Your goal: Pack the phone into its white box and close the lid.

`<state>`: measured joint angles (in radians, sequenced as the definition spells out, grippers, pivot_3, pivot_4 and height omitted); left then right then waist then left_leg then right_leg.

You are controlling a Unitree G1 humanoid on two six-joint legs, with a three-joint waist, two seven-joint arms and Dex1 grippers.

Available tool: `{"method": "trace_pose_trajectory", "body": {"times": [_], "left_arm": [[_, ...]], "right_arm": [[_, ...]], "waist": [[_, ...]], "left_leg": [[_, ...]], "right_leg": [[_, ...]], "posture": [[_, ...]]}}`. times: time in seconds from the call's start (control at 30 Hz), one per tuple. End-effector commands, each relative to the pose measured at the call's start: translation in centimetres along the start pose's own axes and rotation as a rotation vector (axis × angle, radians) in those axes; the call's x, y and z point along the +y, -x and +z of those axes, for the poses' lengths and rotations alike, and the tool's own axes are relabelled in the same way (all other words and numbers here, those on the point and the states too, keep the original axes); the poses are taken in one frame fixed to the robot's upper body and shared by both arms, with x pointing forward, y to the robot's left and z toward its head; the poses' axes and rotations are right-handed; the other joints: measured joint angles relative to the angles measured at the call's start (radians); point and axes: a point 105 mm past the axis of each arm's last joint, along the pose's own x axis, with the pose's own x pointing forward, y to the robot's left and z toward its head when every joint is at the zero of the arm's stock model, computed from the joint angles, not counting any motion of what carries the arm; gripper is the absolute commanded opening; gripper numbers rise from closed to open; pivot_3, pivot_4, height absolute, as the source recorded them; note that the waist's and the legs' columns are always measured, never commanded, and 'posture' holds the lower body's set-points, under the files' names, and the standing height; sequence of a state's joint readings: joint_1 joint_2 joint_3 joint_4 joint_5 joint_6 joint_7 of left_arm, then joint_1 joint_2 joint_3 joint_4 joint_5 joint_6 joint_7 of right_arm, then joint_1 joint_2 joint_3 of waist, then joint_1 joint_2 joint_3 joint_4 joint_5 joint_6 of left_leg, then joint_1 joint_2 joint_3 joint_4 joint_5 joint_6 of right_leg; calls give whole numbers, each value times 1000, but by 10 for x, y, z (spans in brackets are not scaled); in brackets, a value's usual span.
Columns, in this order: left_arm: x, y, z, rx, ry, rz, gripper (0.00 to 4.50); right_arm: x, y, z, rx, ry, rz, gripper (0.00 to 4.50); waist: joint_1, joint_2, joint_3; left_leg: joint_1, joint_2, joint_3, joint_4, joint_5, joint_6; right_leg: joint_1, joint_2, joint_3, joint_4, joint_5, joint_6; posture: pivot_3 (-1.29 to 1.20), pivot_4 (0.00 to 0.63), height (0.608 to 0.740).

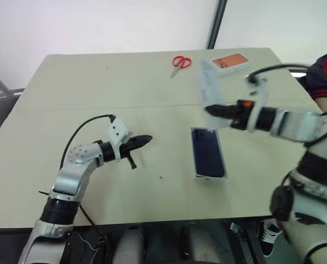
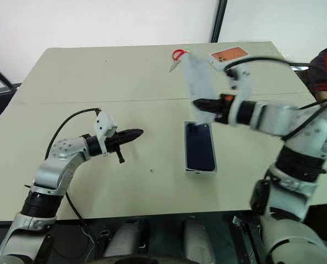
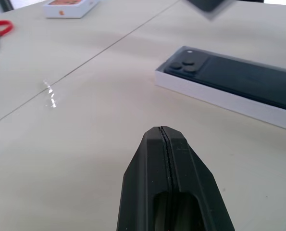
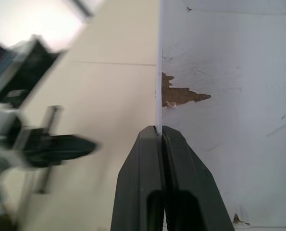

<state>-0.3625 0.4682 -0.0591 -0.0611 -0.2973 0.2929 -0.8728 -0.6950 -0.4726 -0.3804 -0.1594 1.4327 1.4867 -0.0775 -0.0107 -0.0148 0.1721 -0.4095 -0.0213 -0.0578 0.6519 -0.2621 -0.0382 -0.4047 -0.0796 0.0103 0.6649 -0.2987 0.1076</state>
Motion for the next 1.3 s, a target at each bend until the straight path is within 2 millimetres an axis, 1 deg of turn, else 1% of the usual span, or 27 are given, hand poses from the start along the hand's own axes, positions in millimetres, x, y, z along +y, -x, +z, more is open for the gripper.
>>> {"method": "trace_pose_trajectory", "body": {"times": [0.03, 0.1, 0.13, 0.23, 0.33, 0.37, 0.4, 0.47, 0.5, 0.53, 0.57, 0.6, 0.63, 0.77, 0.83, 0.93, 1.0, 1.1, 1.17, 1.23, 1.3], "left_arm": [[10, 2, 12, -35, -43, 30, 0], [10, 0, 13, -38, -50, 28, 0], [9, 0, 13, -38, -52, 28, 0], [7, -4, 13, -40, -58, 20, 0], [2, -10, 14, -50, -57, 8, 0], [-1, -14, 15, -54, -54, -3, 0], [-6, -19, 14, -53, -55, -20, 0], [-13, -28, 14, -52, -62, -47, 0], [-16, -33, 13, -53, -61, -58, 0], [-17, -37, 13, -53, -62, -65, 0], [-18, -40, 13, -53, -63, -70, 0], [-20, -43, 13, -53, -59, -78, 0], [-24, -50, 14, -53, -58, -96, 0], [-39, -65, 17, -63, -48, -163, 0], [-48, -72, 20, -73, -39, -200, 0], [-68, -85, 23, -79, -46, -267, 0], [-75, -95, 24, -78, -45, -272, 0], [-78, -107, 24, -65, -26, -255, 0], [-77, -113, 27, -71, -26, -229, 0], [-73, -114, 29, -80, -19, -206, 0], [-64, -109, 32, -90, -1, -175, 0]], "right_arm": [[32, -11, -18, -90, -252, 67, 57], [40, -22, -35, -136, -384, 24, 57], [43, -25, -40, -154, -435, 1, 57], [55, -28, -56, -165, -535, -44, 57], [59, -26, -72, -148, -620, -106, 57], [56, -24, -79, -133, -622, -132, 57], [48, -21, -85, -119, -617, -168, 57], [33, -15, -90, -106, -605, -218, 57], [28, -12, -92, -98, -591, -230, 613], [25, -10, -92, -90, -571, -234, 942], [22, -9, -92, -87, -557, -236, 1387], [19, -8, -89, -89, -544, -240, 1940], [12, -5, -82, -96, -511, -247, 2372], [-8, 9, -55, -83, -357, -264, 4477], [-16, 19, -40, -60, -271, -274, 4477], [-25, 36, -11, -26, -137, -323, 4477], [-28, 45, 4, -11, -69, -363, 4477], [-33, 50, 11, 24, 53, -410, 4477], [-40, 55, 17, 49, 177, -475, 4477], [-46, 59, 19, 75, 267, -519, 4477], [-53, 63, 14, 136, 411, -564, 4477]], "waist": [[1, 0, 0], [-7, -1, 0], [-10, 0, 0], [-10, 0, 0], [-7, 0, 0], [-6, 0, 0], [-6, 0, 0], [-3, 0, 0], [-4, 0, 0], [-3, 0, 0], [-4, 0, 0], [-4, 0, 0], [-4, 0, 0], [-4, 0, 0], [-4, 0, 0], [-2, 1, 1], [1, 1, 1], [1, 1, 0], [0, 1, 1], [0, 1, 1], [0, 1, 0]], "left_leg": [[-1, 0, 0, 0, 0, 0], [-2, -1, 1, 1, -1, 1], [-1, -2, 2, 2, -1, 1], [0, -1, 2, 2, 0, 1], [1, -1, 1, 1, -1, 1], [1, -1, 1, 0, -1, 1], [0, -1, 1, 0, 0, 1], [0, -1, 1, 1, 0, 1], [1, -1, 2, 2, 0, 1], [2, -1, 2, 2, -1, 1], [2, -1, 2, 2, -1, 1], [2, -1, 2, 2, -1, 1], [2, -1, 1, 1, -1, 1], [2, -1, 2, 1, -1, 1], [2, 0, 2, 1, -1, 2], [2, 0, 2, 0, -1, 2], [1, -1, 3, 1, -1, 2], [1, -1, 2, 2, -1, 3], [1, 0, 2, 1, -1, 3], [1, 0, 3, 1, -1, 3], [1, 0, 3, 1, -1, 3]], "right_leg": [[0, 0, -1, -1, 0, 0], [0, -1, 0, -1, 0, 0], [0, -1, 0, 0, 0, 0], [-1, 1, 2, 1, 0, 0], [-1, 1, 2, 0, 0, 0], [-1, 1, 2, 0, 0, 0], [-1, 1, 2, 0, 0, 0], [0, 1, 2, 0, 0, 0], [1, 0, 2, 0, 0, 0], [2, 1, 2, 0, 0, 0], [2, 1, 2, 0, 0, 0], [2, 1, 2, 0, 0, 0], [2, 2, 2, 0, 0, 0], [2, 2, 2, 0, 0, 0], [2, 2, 2, -1, 0, 0], [2, 2, 2, -1, 0, 0], [2, 1, 2, -1, 0, 0], [2, 2, 2, -2, 0, 0], [2, 2, 2, -2, 0, 0], [2, 2, 2, -2, 0, 0], [1, 2, 2, -2, 0, 0]], "posture": [[0, 150, 740], [0, 150, 740], [0, 150, 740], [0, 150, 740], [0, 150, 740], [0, 150, 740], [0, 150, 740], [0, 150, 740], [0, 150, 740], [0, 150, 740], [0, 150, 740], [0, 150, 740], [0, 150, 740], [0, 150, 740], [0, 150, 740], [0, 150, 740], [0, 150, 740], [0, 150, 740], [0, 150, 740], [0, 150, 740], [0, 150, 740]]}}
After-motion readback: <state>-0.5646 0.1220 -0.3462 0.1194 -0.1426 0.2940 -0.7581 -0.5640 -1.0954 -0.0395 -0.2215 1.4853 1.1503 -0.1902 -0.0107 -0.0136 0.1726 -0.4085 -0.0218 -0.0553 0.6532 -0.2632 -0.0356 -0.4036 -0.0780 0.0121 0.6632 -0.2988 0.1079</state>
